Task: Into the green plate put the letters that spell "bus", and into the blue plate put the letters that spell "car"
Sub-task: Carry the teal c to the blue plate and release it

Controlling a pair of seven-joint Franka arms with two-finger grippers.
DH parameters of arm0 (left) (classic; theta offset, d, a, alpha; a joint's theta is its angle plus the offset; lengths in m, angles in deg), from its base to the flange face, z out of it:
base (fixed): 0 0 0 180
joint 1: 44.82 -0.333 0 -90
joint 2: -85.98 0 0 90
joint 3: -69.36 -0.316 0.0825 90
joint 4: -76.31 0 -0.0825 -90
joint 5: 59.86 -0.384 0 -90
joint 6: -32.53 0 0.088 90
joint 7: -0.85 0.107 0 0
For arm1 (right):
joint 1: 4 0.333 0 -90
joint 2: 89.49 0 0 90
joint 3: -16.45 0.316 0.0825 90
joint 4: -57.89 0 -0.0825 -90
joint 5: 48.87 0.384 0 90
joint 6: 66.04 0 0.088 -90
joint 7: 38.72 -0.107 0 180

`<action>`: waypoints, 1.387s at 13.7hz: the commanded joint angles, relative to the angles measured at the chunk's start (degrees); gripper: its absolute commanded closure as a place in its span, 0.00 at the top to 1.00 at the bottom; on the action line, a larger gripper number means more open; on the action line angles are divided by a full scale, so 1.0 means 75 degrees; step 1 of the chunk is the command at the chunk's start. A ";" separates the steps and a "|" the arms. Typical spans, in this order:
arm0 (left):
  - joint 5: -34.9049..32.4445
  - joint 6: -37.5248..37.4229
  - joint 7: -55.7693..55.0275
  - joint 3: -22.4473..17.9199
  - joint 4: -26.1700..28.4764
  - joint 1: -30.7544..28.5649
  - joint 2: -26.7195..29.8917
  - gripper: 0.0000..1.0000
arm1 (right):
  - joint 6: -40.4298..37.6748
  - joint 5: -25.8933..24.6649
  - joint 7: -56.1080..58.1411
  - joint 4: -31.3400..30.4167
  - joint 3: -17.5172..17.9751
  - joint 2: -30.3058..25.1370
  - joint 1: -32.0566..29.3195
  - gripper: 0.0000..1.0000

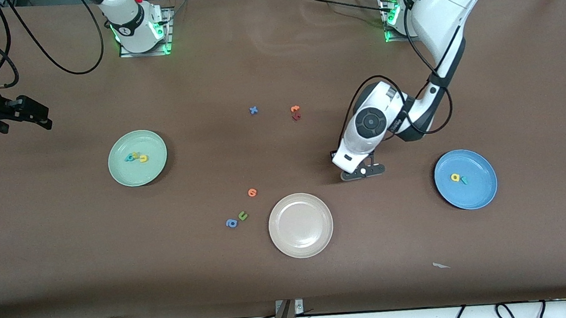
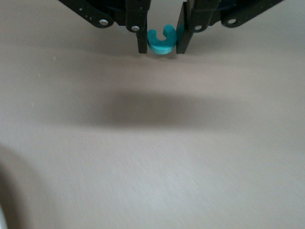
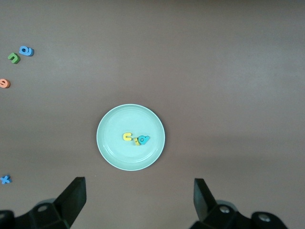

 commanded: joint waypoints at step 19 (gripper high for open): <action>-0.1242 -0.1120 0.5121 -0.0350 -0.0982 -0.3293 0.0004 1.00 | -0.0125 0.0019 -0.0040 0.0159 0.0039 0.0080 -0.0013 1.00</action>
